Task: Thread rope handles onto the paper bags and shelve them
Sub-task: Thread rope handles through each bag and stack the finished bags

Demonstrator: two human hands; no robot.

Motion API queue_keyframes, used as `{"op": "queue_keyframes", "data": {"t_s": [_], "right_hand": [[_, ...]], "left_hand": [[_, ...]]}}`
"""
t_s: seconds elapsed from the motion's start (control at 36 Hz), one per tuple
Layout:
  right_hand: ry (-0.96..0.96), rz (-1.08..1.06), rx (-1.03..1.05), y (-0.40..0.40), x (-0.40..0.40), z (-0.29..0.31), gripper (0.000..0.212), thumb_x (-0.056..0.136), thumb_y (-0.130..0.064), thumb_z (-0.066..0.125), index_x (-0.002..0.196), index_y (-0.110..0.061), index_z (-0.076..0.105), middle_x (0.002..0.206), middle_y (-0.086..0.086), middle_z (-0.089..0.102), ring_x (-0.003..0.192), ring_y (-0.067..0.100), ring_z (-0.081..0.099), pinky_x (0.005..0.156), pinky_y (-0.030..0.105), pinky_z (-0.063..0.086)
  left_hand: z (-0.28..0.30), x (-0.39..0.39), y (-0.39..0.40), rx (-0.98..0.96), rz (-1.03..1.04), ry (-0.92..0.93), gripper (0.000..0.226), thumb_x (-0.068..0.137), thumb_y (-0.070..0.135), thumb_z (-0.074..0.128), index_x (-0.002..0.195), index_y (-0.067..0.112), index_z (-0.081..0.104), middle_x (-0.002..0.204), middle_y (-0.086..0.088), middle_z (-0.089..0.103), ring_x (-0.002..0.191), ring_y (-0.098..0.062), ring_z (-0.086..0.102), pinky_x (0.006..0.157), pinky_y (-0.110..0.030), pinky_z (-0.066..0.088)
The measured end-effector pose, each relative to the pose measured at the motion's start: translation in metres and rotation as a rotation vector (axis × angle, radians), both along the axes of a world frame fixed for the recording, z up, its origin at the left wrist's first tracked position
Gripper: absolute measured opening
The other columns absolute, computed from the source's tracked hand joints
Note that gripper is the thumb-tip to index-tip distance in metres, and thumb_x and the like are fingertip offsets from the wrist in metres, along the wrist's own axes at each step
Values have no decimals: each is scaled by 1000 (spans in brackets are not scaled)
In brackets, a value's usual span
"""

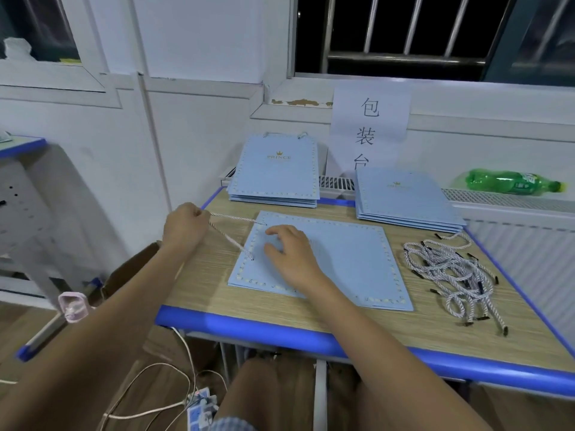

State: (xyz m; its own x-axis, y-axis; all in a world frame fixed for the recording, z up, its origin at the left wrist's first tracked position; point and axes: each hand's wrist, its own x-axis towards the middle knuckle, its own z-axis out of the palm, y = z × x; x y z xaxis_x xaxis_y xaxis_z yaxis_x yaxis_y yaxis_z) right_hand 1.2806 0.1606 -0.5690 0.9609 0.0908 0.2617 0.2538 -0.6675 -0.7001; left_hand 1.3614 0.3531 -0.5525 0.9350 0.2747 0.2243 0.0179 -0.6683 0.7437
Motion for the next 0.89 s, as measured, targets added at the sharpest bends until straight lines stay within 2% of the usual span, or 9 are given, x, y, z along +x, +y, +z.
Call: {"op": "queue_keyframes", "data": {"t_s": [0.08, 0.17, 0.22, 0.31, 0.36, 0.39, 0.5, 0.72, 0.89], "right_hand": [[19, 19, -328, 3, -2, 0, 51, 100, -33, 37, 146, -15, 30, 155, 1, 24, 143, 17, 16, 114, 35, 11], [62, 31, -493, 6, 0, -2, 58, 102, -40, 25, 152, -15, 10, 160, 0, 4, 147, 14, 0, 117, 41, 0], [106, 40, -526, 7, 2, -3, 58, 102, -40, 20, 152, -15, 3, 160, -1, -3, 147, 13, -6, 118, 43, -4], [140, 54, -555, 10, 6, -4, 57, 102, -40, 15, 153, -18, 0, 160, -3, -7, 146, 13, -8, 117, 47, -6], [160, 66, -586, 11, 7, -4, 56, 102, -40, 14, 153, -21, -1, 160, -3, -6, 146, 14, -9, 116, 49, -9], [173, 73, -613, 11, 7, -5, 56, 102, -40, 14, 153, -21, -1, 160, -3, -5, 146, 14, -9, 116, 49, -10], [206, 77, -647, 11, 9, -5, 56, 102, -41, 11, 153, -20, 1, 160, -2, -1, 147, 14, -7, 116, 50, -12], [185, 89, -630, 11, 5, -1, 57, 102, -42, 13, 153, -20, 5, 160, 0, 5, 147, 16, -2, 116, 50, -10], [106, 227, -735, -13, -31, 5, 89, 88, -70, 31, 152, -18, -3, 160, 1, -5, 147, 14, -4, 117, 50, -5]], "left_hand": [[-3, 1, -2, 520, 38, 29, 22, 92, 19, 44, 98, 5, 60, 98, -14, 62, 101, -34, 53, 85, -37, 34], [-5, 4, -3, 709, 63, 15, 27, 90, 13, 46, 113, 3, 56, 117, -18, 56, 112, -34, 47, 94, -38, 29], [-1, 0, -12, 647, -37, -141, 36, 87, 12, 46, 119, 3, 57, 123, -17, 57, 114, -34, 50, 95, -39, 29], [3, -20, -36, 515, -467, -322, 62, 82, 33, 25, 124, 3, 58, 132, -13, 57, 122, -32, 51, 101, -42, 33], [-3, -31, -56, 573, -689, -186, 77, 83, 46, 9, 144, 7, 36, 154, -5, 28, 144, -20, 22, 117, -37, 11], [-8, -30, -61, 629, -726, -68, 73, 88, 46, 6, 149, 11, 23, 158, -1, 15, 147, -14, 8, 118, -33, 0], [-15, -20, -64, 593, -692, 204, 50, 103, 29, 11, 152, 19, 3, 160, 5, -1, 145, -3, -4, 117, -28, -8], [-15, -12, -66, 548, -712, 280, 50, 103, 30, 7, 152, 21, 0, 159, 7, -8, 145, -4, -6, 118, -28, -6], [-14, -12, -65, 636, -706, 254, 50, 104, 28, 12, 151, 19, 0, 159, 4, -12, 146, -8, -9, 117, -31, -5]]}}
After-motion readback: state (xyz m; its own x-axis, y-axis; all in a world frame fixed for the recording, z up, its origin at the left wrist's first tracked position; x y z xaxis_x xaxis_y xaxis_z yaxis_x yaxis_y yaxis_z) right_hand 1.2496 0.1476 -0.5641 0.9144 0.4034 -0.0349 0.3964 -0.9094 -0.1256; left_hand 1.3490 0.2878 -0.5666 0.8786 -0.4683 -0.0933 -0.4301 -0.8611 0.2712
